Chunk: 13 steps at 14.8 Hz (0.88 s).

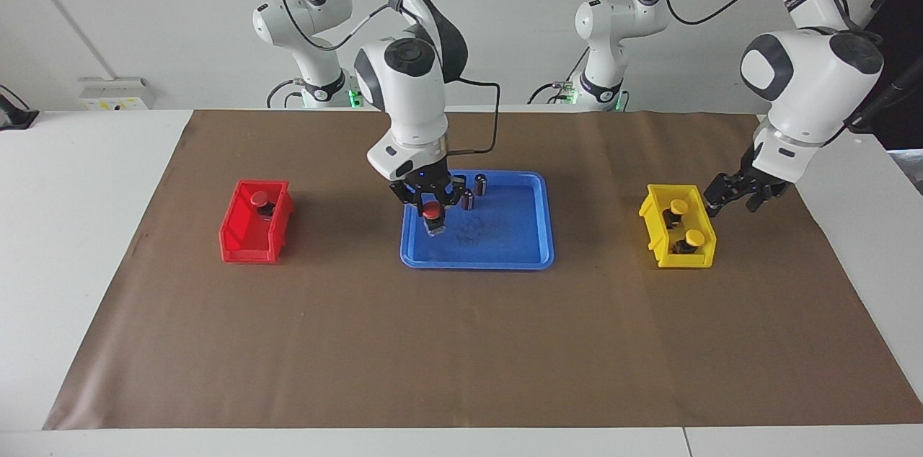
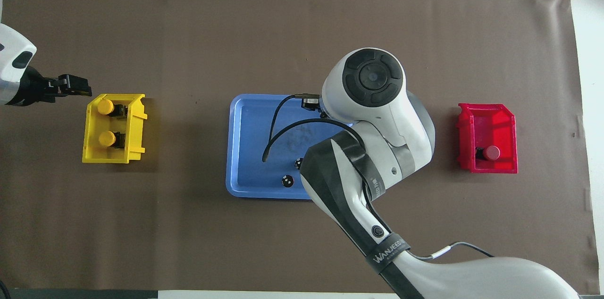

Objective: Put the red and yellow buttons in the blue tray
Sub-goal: 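Carry the red button into the tray while the left gripper reaches yellow holder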

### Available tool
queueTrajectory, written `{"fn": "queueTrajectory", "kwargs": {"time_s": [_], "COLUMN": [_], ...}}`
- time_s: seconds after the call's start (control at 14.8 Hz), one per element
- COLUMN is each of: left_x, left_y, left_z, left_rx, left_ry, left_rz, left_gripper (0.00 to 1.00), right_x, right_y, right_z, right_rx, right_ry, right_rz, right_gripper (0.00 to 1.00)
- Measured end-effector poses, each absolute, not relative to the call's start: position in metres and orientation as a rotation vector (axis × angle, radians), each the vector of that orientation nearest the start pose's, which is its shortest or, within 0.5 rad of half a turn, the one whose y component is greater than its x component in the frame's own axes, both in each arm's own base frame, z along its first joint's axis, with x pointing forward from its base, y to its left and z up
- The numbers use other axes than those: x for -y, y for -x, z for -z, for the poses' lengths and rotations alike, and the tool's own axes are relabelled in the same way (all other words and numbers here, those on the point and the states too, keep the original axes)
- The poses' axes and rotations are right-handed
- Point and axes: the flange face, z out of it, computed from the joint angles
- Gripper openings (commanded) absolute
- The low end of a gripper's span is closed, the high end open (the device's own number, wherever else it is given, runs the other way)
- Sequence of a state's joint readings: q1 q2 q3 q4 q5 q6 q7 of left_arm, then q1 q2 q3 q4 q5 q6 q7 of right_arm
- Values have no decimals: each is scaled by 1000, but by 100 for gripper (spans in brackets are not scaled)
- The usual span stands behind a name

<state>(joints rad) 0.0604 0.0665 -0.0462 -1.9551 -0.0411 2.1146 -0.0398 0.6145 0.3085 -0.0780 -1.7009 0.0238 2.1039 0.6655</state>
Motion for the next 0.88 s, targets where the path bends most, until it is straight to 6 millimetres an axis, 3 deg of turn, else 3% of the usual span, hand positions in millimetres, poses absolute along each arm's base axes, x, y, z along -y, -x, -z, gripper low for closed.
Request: {"fn": "queueTrajectory", "kwargs": {"time_s": [0.34,0.61,0.75,0.88], "left_x": [-5,0,5,6], "left_y": [-573,-574,-575,-576], "left_z": [-415,-398,-390,-387], "left_rx": [149,162,173,183], "left_ry": [3174,3175,3176,3176], "left_rz": [156,149,153,155], "left_gripper": [78,77,75,74], "right_x": [-374,-381,-379,-376], "right_y": [-551,-545,-545,-548], "right_z": [-377,-366,-362,-363], "right_rx": [-236,-253,-258,-267], "right_ry": [3091,3097,3092,3087], "right_rz": [104,91,103,114], "right_gripper": [21,66,77,78]}}
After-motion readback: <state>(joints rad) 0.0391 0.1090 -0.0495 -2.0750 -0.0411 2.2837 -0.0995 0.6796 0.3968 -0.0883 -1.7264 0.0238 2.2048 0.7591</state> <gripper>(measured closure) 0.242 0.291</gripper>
